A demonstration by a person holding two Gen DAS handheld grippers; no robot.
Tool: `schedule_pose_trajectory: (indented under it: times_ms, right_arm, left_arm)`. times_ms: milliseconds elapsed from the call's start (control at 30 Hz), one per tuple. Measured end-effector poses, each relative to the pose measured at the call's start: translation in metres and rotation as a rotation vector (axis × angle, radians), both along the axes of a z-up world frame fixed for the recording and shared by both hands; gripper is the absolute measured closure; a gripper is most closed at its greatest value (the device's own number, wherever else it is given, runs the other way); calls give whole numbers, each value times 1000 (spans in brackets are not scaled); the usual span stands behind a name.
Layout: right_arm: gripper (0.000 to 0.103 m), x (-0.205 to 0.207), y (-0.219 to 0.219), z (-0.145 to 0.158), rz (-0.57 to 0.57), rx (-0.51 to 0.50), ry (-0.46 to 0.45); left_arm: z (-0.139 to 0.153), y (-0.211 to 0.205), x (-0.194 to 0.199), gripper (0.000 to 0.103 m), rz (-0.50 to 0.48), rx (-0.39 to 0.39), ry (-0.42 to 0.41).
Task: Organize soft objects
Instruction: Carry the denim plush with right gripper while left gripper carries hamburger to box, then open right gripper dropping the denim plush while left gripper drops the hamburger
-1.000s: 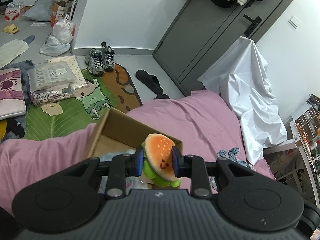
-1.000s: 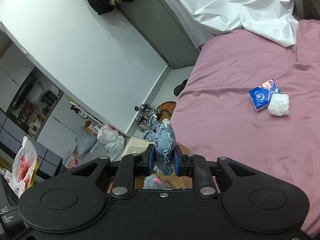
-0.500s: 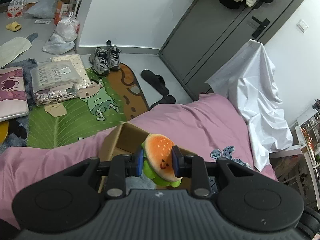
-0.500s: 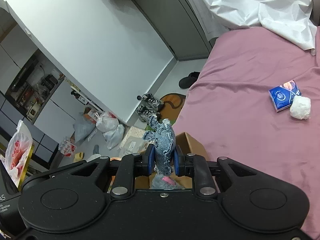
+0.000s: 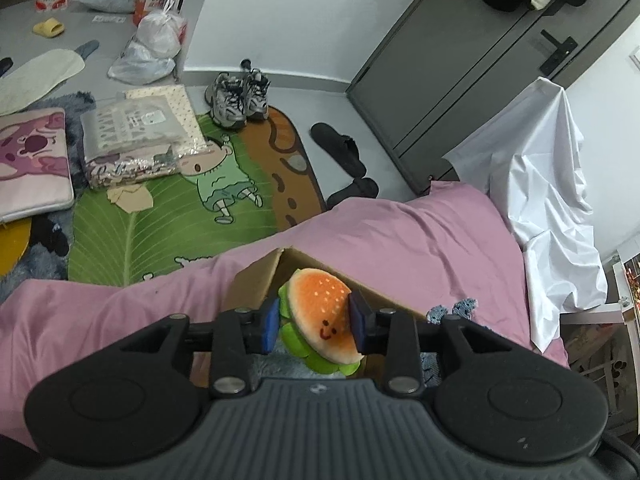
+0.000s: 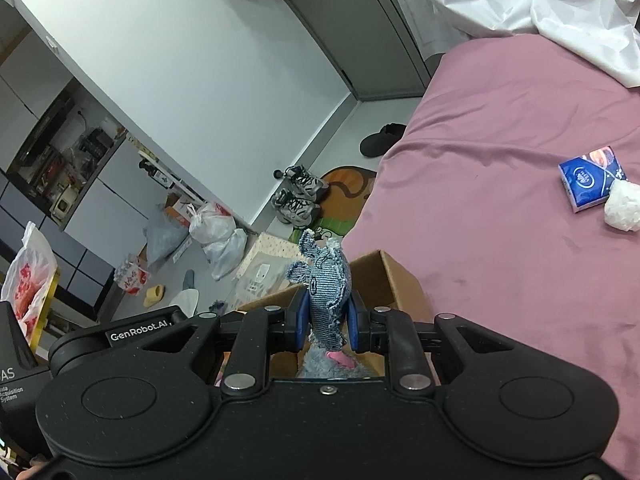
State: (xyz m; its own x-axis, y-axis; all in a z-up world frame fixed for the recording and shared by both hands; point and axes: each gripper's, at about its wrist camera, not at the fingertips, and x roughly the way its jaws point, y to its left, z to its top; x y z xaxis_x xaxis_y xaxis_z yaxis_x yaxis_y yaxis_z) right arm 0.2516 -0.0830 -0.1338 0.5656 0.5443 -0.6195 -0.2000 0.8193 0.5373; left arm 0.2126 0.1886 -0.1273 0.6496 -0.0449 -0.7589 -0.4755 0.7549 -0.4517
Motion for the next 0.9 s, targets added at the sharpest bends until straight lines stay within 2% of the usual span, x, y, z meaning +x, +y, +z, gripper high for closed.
schedule_pose_trajectory:
  times_ms: [133,200,333,500,700,900]
  right_arm:
    - [81,0,2,-3,11,3,11]
    - [80,0,4,-3,17,3,15]
    - [77,-1,5,-2,23,-8,25]
    - [55,-4,0,2,14,1,21]
    - [44,-9,-11,7,-11,6,24]
    - [39,-13,-25,12,-26,0,5]
  left_arm:
    - [0,2,1,66,1,3,4]
    - [1,3,-1,59,4,6,0]
    - [4,2,-2,55,21,22,1]
    - [8,1,-6,52,21,28,7]
    - [17,-3,-13,36,26,63,2]
    - [25,-13,-20,29,29,89,-8]
